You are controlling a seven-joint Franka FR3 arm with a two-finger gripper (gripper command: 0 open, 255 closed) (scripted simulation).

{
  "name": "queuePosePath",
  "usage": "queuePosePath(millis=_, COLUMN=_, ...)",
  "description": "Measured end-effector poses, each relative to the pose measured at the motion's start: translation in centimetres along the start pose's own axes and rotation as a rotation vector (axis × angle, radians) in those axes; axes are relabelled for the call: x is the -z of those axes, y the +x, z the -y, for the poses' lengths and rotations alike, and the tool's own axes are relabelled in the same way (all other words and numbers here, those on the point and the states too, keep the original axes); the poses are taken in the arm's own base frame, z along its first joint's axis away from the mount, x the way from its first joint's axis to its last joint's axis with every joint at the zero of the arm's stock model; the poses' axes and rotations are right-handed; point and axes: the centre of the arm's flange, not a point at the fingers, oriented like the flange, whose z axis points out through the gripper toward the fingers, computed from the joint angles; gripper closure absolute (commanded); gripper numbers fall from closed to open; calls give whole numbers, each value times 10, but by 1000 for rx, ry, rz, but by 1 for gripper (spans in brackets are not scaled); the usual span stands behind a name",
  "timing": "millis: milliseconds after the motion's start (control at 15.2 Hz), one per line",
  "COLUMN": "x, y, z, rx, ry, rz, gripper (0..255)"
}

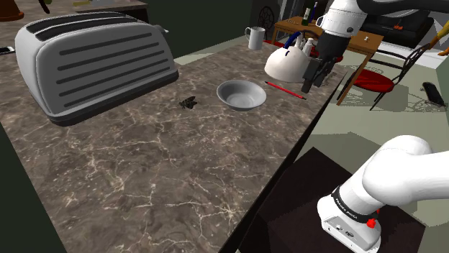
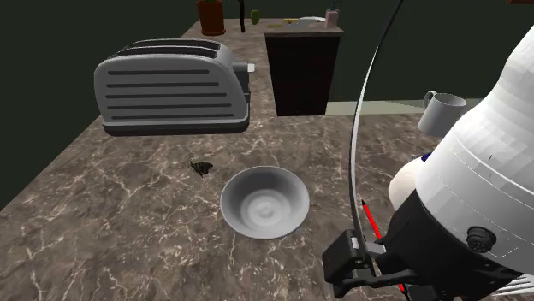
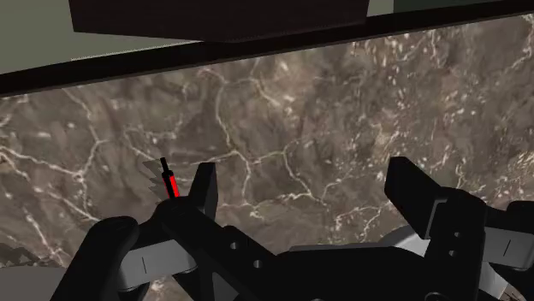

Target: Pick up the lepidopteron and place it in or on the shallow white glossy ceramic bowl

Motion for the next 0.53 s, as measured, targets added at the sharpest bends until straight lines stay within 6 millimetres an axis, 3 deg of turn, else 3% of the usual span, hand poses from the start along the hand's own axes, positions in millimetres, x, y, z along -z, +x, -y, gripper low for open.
queuePosePath(millis=132, x=-2, y=3, z=5, rx=-5, ry=1, rz=0, gripper=0)
queuePosePath(millis=528, x=-16, y=41, z=62, rx=-64, ry=15, rz=-8, gripper=0)
